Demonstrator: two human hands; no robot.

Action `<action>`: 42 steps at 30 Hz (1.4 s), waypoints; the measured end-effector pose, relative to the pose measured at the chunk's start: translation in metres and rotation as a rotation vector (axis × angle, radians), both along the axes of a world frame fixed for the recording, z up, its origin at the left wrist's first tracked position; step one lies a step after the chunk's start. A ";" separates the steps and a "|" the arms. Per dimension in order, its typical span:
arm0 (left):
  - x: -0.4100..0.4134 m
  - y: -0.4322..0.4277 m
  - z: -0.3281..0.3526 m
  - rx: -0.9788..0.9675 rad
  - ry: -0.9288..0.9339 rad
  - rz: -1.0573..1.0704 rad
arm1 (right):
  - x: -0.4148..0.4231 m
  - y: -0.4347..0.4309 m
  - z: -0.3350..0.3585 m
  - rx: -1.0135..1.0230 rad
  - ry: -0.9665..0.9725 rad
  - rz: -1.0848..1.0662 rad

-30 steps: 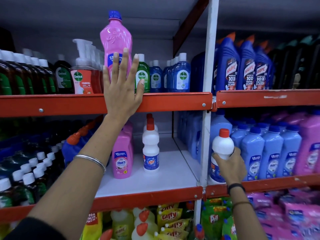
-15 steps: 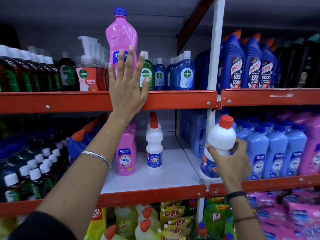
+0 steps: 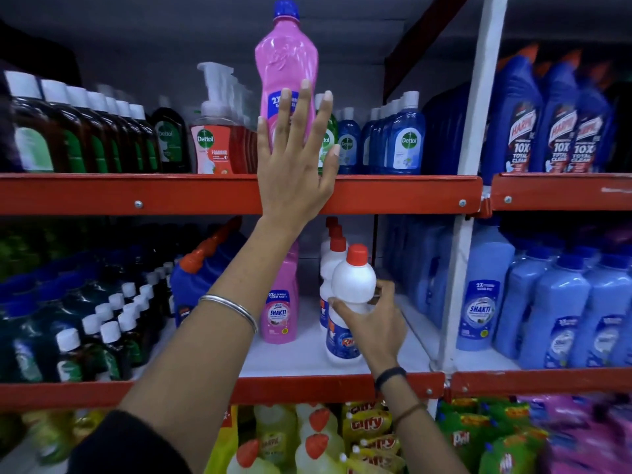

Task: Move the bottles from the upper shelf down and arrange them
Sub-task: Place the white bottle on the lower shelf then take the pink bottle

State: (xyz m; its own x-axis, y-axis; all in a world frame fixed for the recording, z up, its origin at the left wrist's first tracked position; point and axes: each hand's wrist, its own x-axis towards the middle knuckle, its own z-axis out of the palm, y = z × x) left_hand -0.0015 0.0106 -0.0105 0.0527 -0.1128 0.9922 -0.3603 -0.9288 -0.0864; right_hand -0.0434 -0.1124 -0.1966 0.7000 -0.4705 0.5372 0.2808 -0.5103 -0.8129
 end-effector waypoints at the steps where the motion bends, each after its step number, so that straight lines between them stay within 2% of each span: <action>1: -0.001 0.000 0.000 -0.002 0.000 -0.007 | 0.004 0.003 -0.002 -0.007 0.013 -0.005; 14: -0.001 0.000 0.000 -0.002 -0.002 -0.024 | 0.025 0.016 -0.015 -0.087 0.082 -0.057; 31: -0.004 0.007 -0.002 0.036 0.035 -0.070 | 0.012 -0.005 -0.009 -0.194 0.161 0.012; 34: -0.003 0.026 -0.007 0.010 0.038 -0.079 | -0.005 -0.009 0.007 -0.151 0.031 -0.050; 42: -0.001 0.092 -0.011 -0.026 0.090 -0.024 | -0.041 0.042 0.106 -0.139 -0.617 -0.077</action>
State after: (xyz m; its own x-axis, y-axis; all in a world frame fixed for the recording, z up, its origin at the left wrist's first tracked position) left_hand -0.0027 0.1029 -0.0216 0.1393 -0.0897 0.9862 -0.3878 -0.9213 -0.0290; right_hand -0.0843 -0.0705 -0.0910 0.2093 -0.4040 0.8905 0.6349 -0.6365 -0.4379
